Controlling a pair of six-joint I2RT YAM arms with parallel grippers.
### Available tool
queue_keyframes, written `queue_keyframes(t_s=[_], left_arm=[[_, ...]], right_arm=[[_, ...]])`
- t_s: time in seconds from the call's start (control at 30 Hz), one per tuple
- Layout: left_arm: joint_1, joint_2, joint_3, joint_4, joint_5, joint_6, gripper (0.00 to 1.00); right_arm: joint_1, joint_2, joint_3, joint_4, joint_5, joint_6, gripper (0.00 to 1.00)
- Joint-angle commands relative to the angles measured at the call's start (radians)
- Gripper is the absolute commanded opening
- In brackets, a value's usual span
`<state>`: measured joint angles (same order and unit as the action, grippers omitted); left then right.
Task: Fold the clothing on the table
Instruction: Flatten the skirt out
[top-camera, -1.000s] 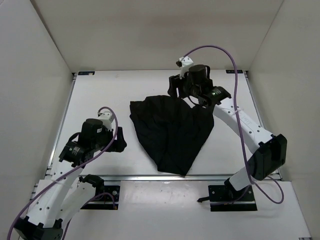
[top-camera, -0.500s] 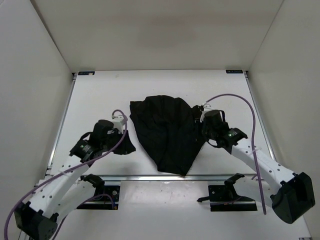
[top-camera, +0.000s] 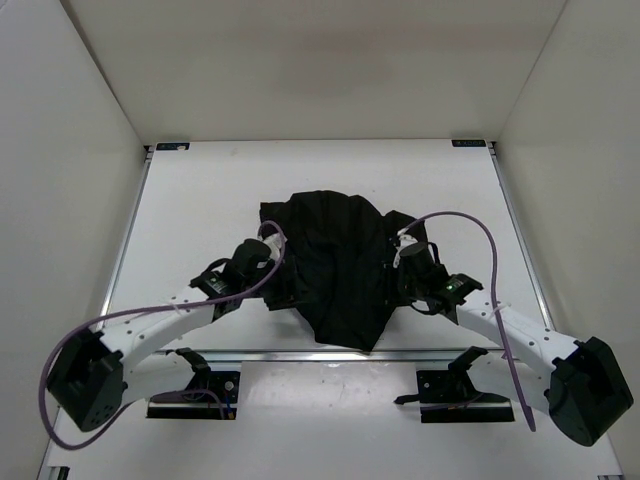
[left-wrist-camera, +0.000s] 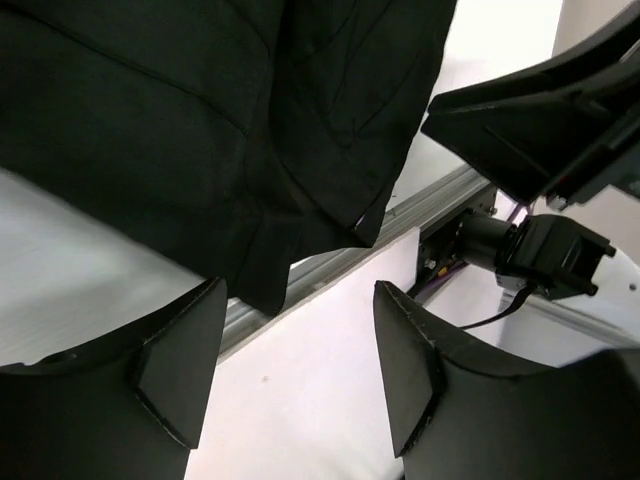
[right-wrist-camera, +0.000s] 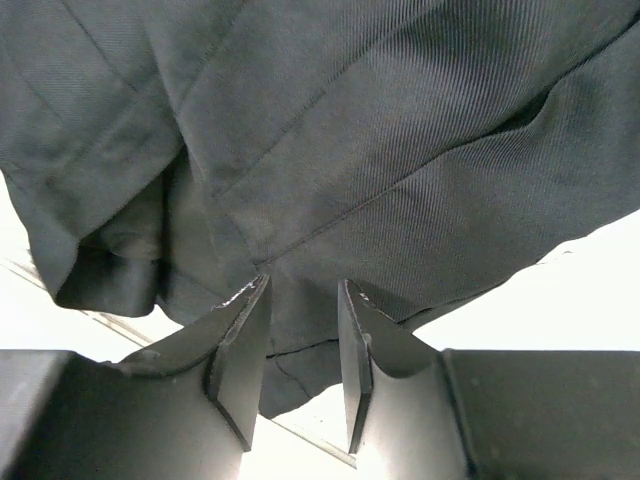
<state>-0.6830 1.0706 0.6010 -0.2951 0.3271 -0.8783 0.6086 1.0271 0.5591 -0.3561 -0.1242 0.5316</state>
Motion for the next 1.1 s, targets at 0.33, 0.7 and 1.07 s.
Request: queue_keyframes(t_s=[0.33, 0.7, 1.07], left_arm=[[-0.066, 0.245, 0.037, 0.168, -0.03, -0.206, 0.7], [-0.038, 0.365, 0.013, 0.189, -0.065, -0.235, 0.65], [-0.029, 0.473, -0.024, 0.251, -0.046, -0.251, 0.22]], right_arm=[[-0.007, -0.03, -0.09, 0.126, -0.055, -0.012, 0.3], [0.011, -0.111, -0.153, 0.152, -0.069, -0.002, 0.3], [0.003, -0.163, -0.172, 0.112, -0.089, -0.007, 0.3]])
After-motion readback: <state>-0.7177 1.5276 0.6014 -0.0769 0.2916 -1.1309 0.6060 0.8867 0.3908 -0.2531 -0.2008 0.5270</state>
